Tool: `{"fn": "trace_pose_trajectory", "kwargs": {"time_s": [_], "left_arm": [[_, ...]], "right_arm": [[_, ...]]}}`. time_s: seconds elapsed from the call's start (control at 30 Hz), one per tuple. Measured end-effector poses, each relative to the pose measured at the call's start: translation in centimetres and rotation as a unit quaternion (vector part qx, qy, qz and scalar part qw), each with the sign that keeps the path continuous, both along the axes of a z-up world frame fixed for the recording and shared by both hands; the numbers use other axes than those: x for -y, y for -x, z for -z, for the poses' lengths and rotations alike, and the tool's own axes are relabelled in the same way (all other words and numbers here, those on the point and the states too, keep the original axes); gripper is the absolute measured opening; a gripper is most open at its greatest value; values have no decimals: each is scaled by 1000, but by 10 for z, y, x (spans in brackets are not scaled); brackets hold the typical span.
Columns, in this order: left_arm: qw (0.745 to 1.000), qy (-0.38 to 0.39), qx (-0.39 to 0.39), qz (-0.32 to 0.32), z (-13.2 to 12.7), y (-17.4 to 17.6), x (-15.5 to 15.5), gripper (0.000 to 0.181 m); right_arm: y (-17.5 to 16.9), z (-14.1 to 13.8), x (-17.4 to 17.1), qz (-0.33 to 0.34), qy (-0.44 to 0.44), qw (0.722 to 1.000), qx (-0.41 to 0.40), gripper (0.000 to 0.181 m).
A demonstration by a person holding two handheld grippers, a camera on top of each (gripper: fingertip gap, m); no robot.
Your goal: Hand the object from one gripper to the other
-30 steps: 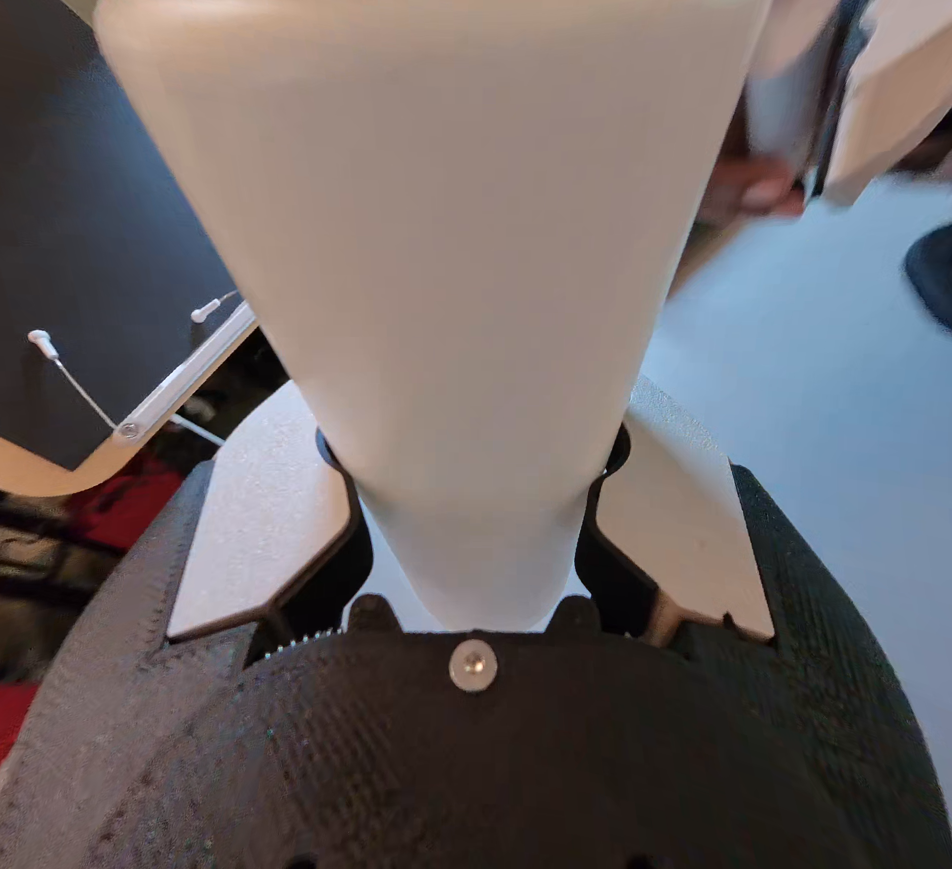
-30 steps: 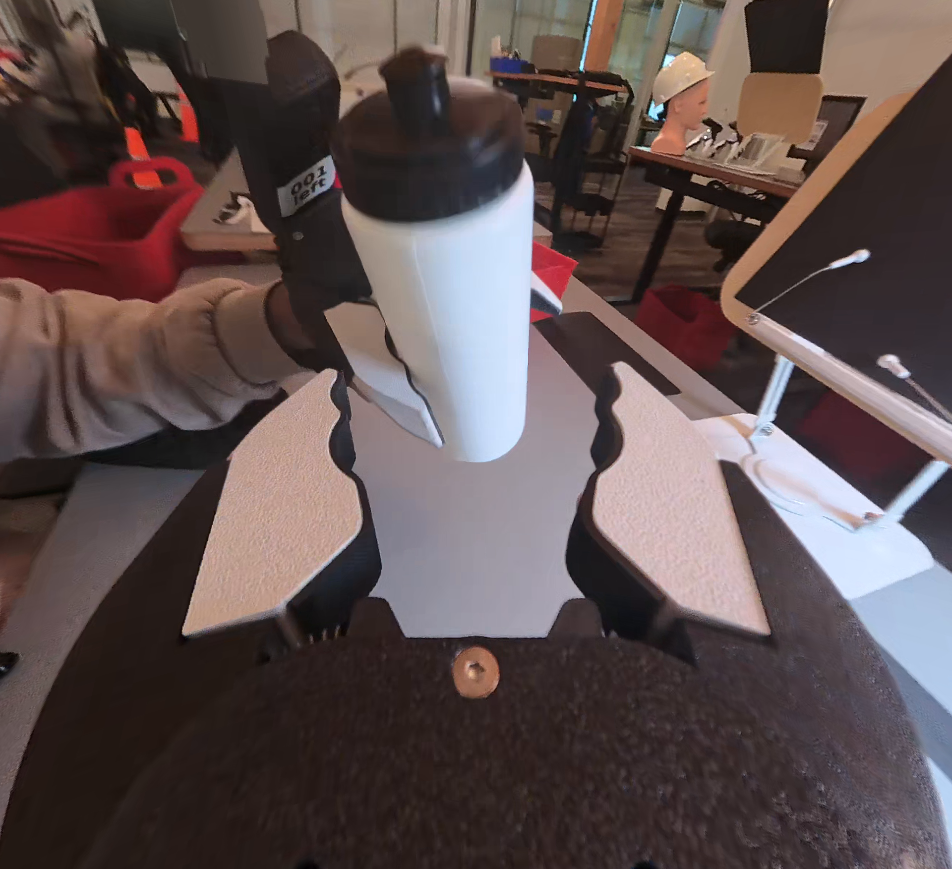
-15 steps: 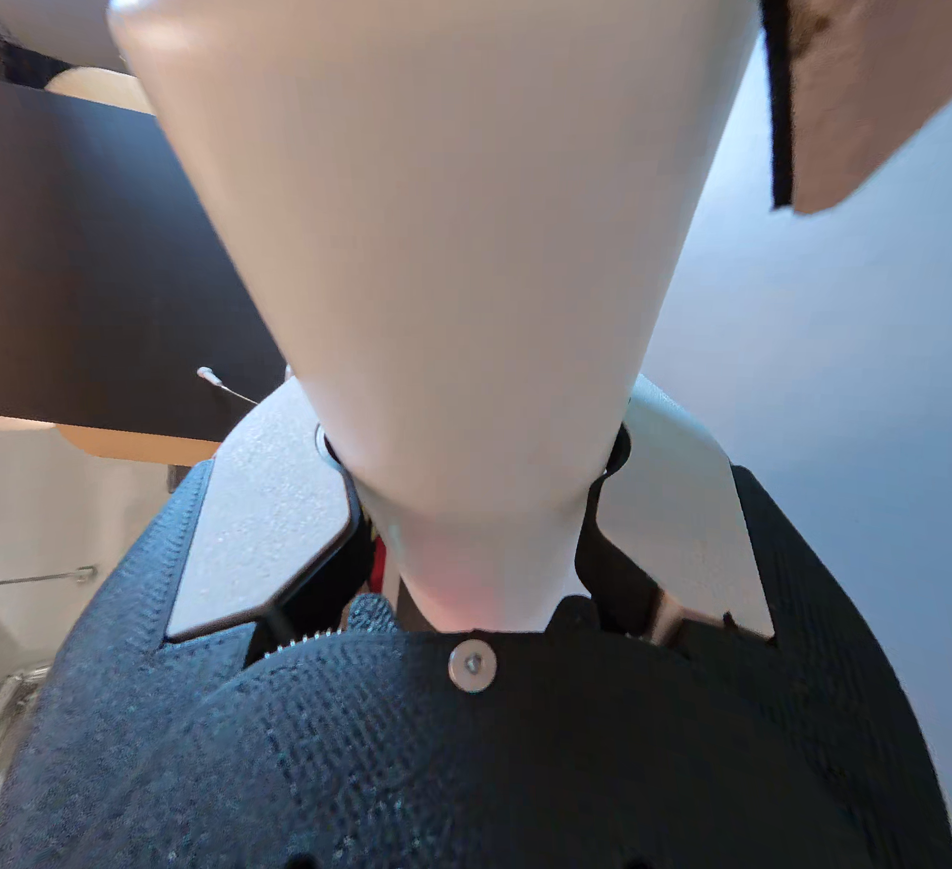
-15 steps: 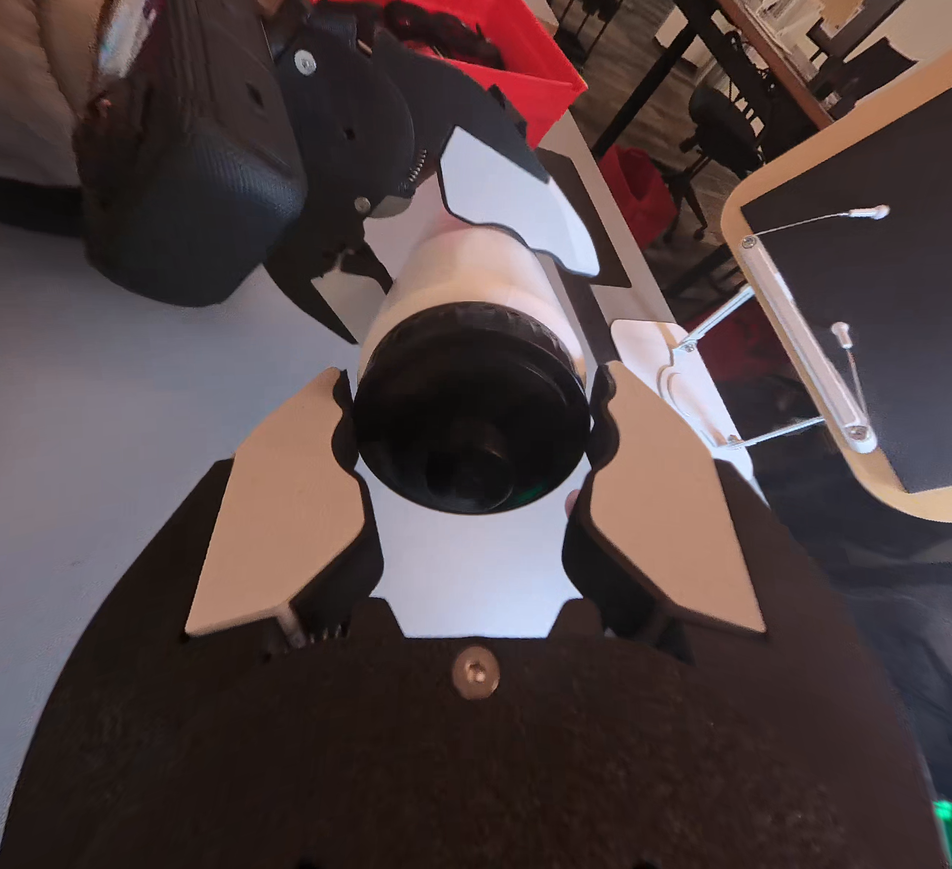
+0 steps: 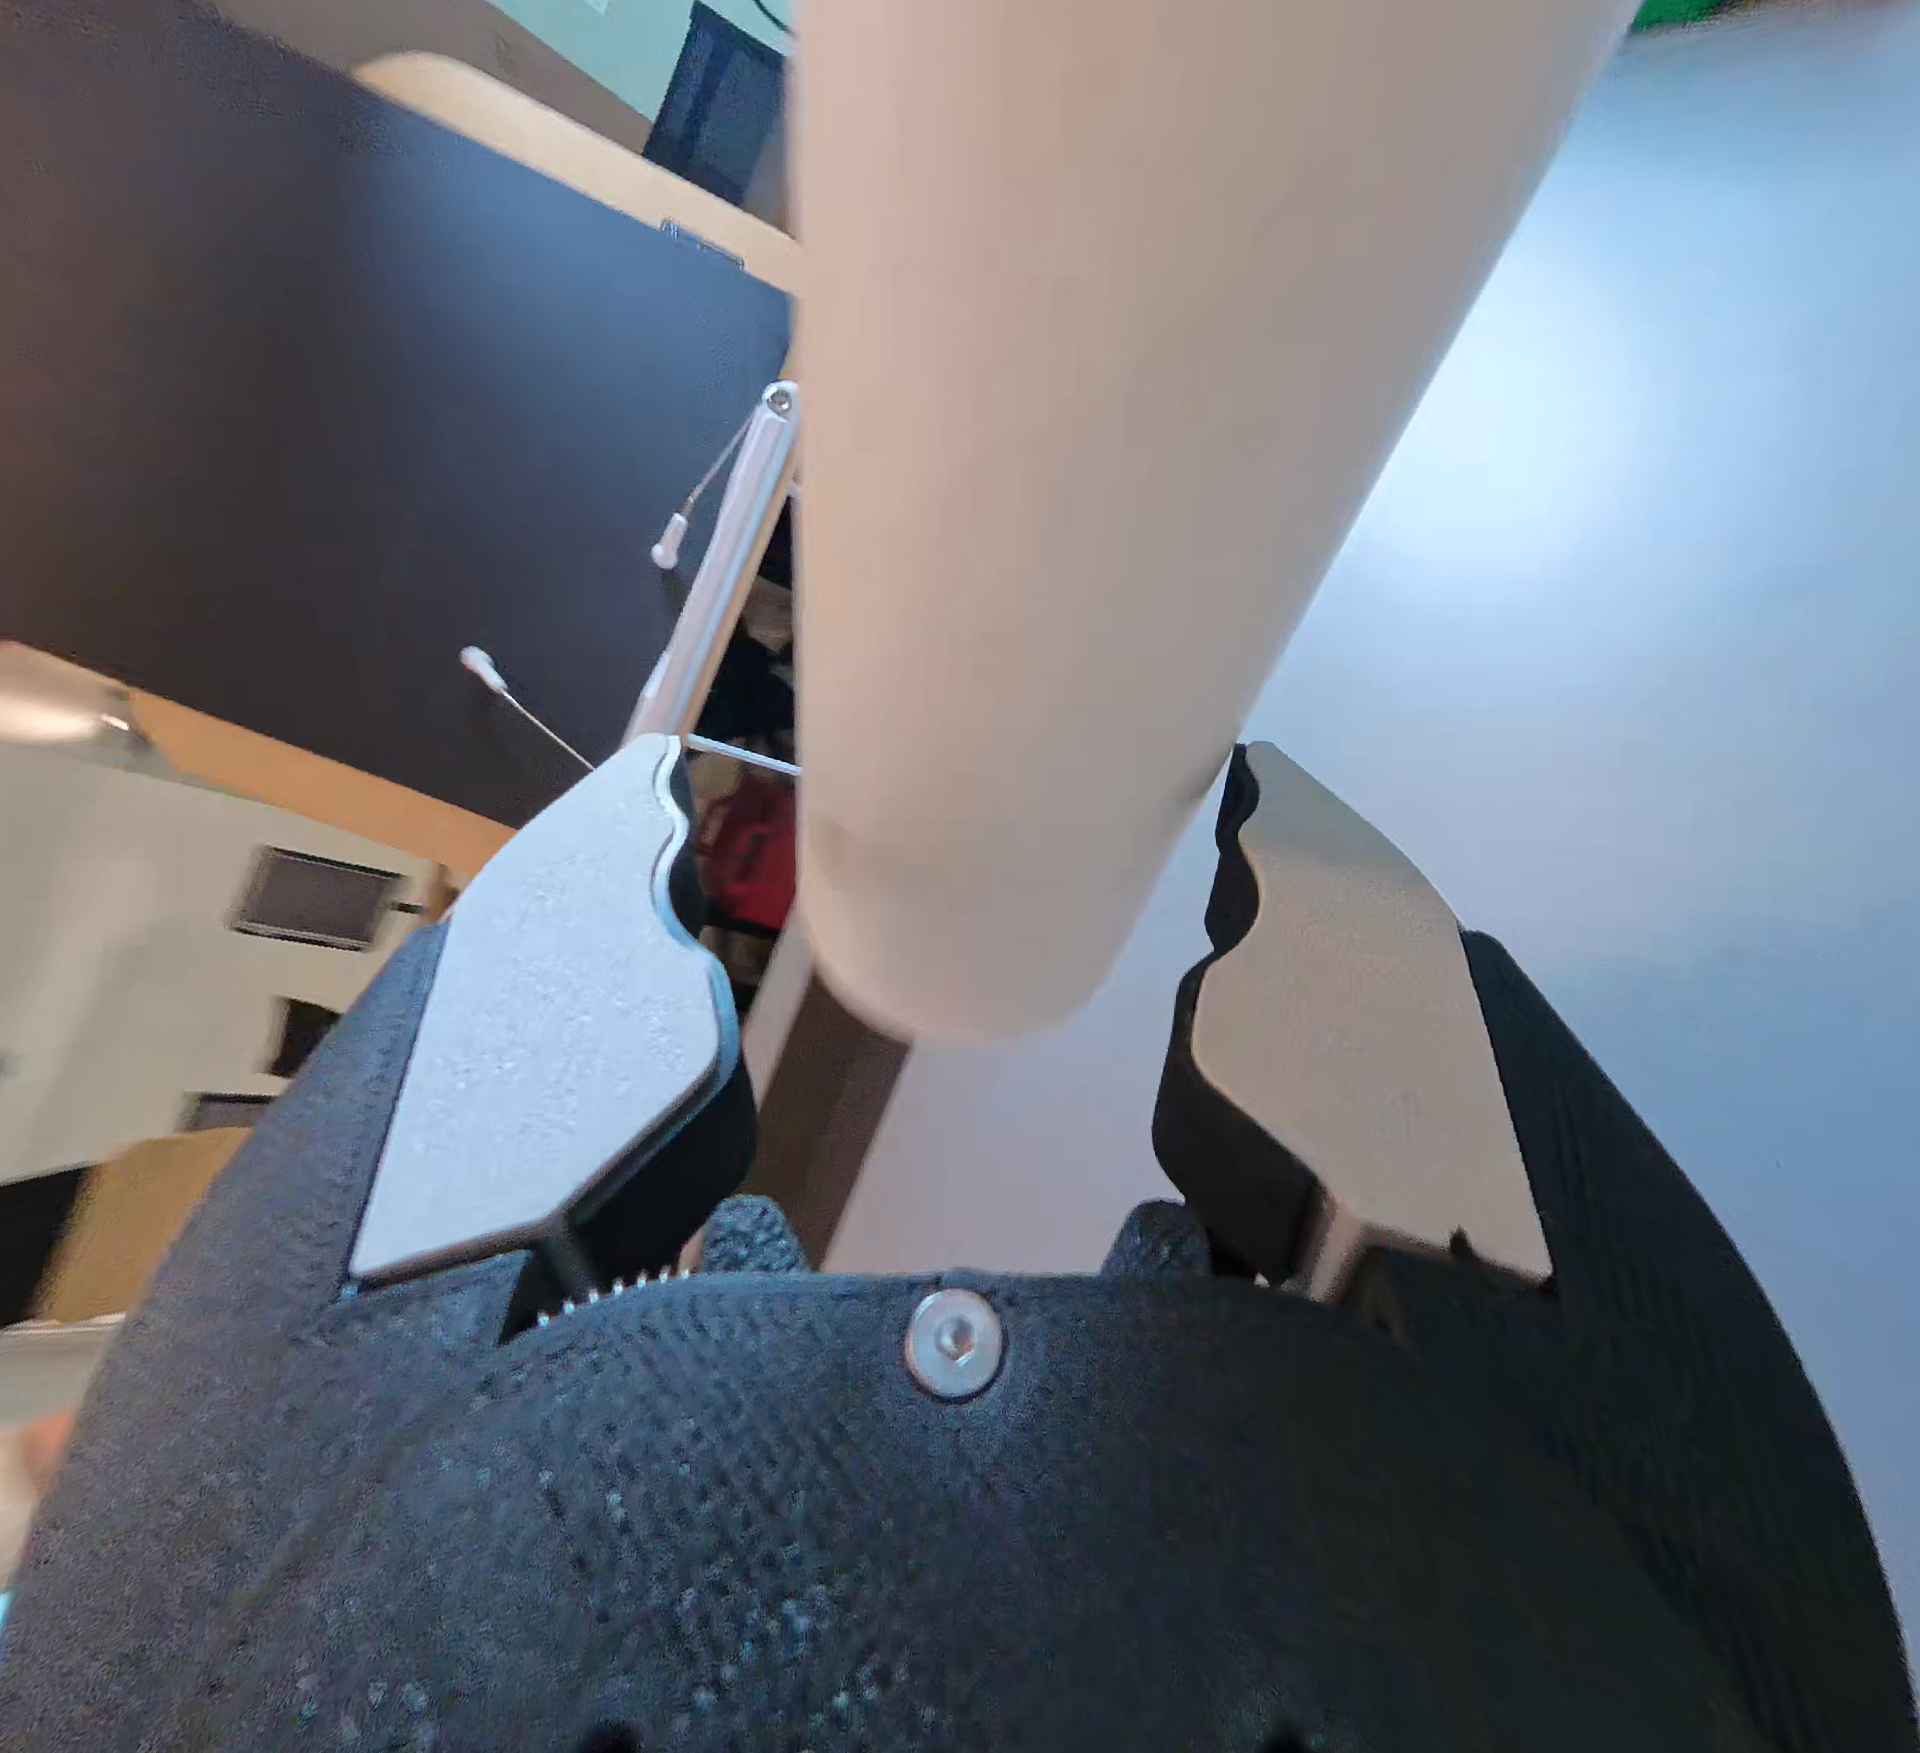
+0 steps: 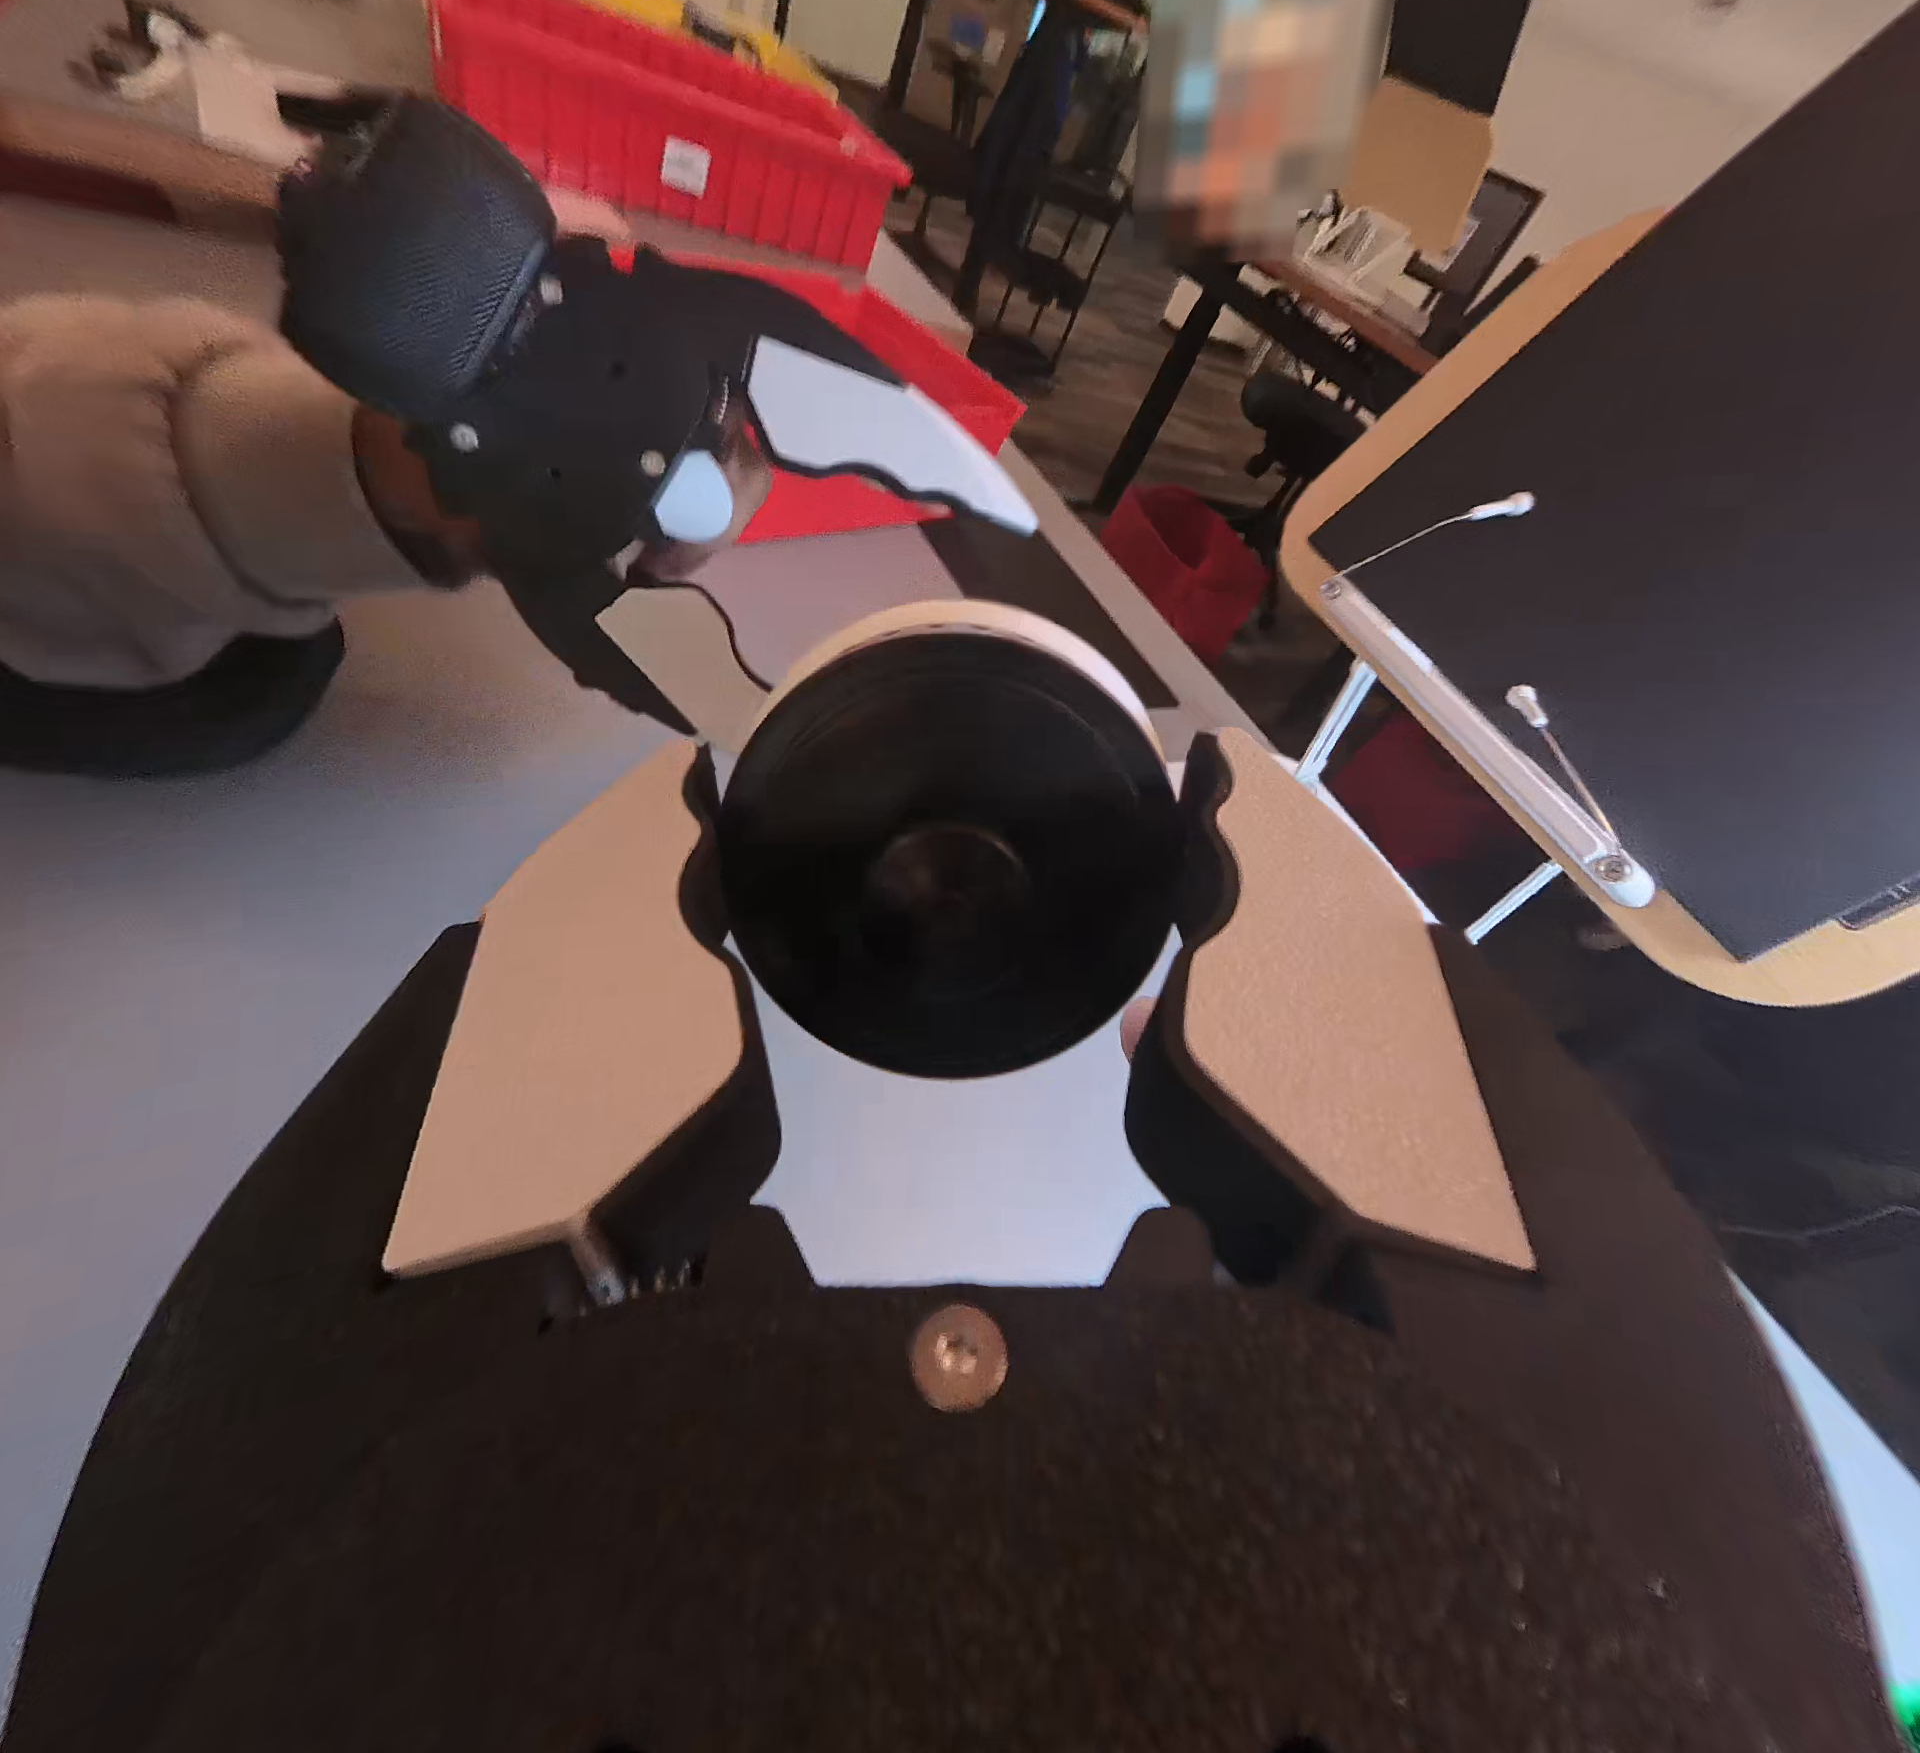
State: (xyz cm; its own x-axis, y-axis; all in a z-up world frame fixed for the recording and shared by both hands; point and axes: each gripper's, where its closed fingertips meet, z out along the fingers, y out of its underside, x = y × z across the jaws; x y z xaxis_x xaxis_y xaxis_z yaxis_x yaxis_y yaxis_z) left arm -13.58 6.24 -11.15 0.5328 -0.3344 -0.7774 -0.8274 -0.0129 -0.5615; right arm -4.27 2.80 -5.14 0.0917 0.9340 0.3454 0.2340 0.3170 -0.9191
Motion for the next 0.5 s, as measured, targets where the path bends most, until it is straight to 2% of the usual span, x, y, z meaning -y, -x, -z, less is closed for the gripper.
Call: {"fn": "trace_pose_trajectory", "kwargs": {"time_s": [0.1, 0.17, 0.27, 0.3, 0.37, 0.4, 0.43, 0.5], "left_arm": [[989, 33, 141, 30, -4, 2, 0, 95], [965, 67, 245, 59, -6, -1, 1, 94], [919, 117, 359, 108, -7, -11, 5, 92], [904, 137, 386, 121, -5, -15, 6, 92], [890, 159, 407, 131, 1, -20, 7, 92], [888, 164, 408, 134, 3, -22, 7, 92], [885, 171, 410, 139, 6, -25, 8, 92], [869, 194, 425, 161, 10, -35, 13, 93]], "right_arm": [[-17, -28, -12, 2, 45, 996, -84, 83], [-29, -42, -18, -12, 80, 987, -135, 78], [-43, -54, -30, -26, 150, 966, -207, 75], [-44, -53, -33, -26, 157, 965, -208, 75], [-46, -53, -38, -24, 160, 963, -215, 74], [-48, -53, -40, -21, 158, 962, -221, 67], [-52, -56, -40, -24, 159, 959, -234, 49], [-56, -63, -40, -44, 190, 945, -261, 47]]}}
